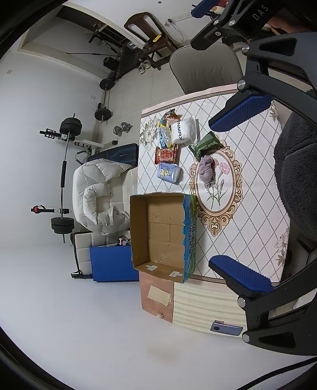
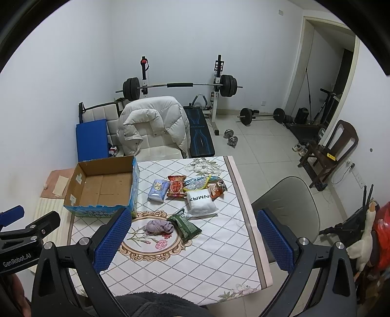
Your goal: Organize soft objects
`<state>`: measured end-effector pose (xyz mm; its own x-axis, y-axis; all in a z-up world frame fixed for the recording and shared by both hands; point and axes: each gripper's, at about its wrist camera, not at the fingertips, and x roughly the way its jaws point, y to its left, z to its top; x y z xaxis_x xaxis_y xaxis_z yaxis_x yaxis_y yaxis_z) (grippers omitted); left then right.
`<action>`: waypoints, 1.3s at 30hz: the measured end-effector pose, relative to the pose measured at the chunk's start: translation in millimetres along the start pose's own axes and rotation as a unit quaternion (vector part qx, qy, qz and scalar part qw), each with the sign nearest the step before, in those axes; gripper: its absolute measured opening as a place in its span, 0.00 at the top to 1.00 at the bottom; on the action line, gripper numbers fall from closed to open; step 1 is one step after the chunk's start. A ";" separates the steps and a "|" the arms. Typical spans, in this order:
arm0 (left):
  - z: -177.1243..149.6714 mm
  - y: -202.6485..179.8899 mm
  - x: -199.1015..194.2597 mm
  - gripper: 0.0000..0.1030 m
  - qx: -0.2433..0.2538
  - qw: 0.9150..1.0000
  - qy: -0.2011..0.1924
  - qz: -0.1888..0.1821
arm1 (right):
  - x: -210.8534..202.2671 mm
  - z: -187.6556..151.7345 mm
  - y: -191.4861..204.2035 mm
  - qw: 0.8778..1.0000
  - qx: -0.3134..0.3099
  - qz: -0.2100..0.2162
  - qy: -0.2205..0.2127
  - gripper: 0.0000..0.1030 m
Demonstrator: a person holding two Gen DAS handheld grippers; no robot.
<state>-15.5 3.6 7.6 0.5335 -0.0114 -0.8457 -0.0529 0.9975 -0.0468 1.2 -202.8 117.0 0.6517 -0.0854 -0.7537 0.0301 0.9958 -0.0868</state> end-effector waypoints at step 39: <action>27.1 -61.7 198.2 0.00 0.231 0.969 0.069 0.058 | 199.4 0.9 -45.1 0.988 0.008 0.047 0.147 0.00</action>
<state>116.3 -58.3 -142.7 0.4273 0.1261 -0.8953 0.2949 0.9166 0.2699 130.5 -264.7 -28.8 0.4034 0.0046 -0.9150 -0.0072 1.0000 0.0018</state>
